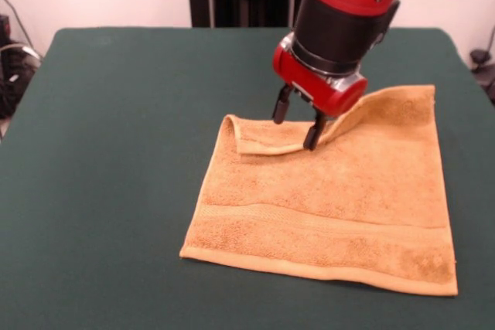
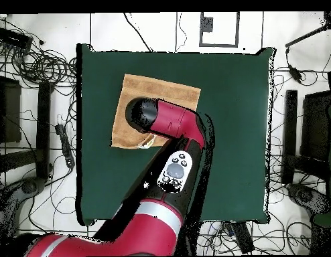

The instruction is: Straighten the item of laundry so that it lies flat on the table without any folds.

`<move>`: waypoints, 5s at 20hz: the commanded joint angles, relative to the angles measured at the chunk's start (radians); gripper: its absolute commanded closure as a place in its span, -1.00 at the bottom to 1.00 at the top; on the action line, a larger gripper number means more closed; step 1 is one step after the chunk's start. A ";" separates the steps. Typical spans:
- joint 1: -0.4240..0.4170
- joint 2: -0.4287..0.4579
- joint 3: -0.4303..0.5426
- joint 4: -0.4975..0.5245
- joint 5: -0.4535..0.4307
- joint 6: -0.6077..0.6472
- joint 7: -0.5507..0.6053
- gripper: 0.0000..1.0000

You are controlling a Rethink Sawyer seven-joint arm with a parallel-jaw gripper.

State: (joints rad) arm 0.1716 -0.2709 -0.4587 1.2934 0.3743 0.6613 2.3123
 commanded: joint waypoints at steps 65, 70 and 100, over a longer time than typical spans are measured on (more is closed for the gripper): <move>0.103 0.052 0.022 0.060 0.129 0.035 0.521 -1.00; 0.106 0.068 0.018 0.045 0.132 0.027 0.529 -1.00; 0.144 0.029 -0.098 -0.079 0.161 0.066 0.627 -1.00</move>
State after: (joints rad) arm 0.2947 -0.3005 -0.5961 1.2353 0.4886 0.7452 2.6396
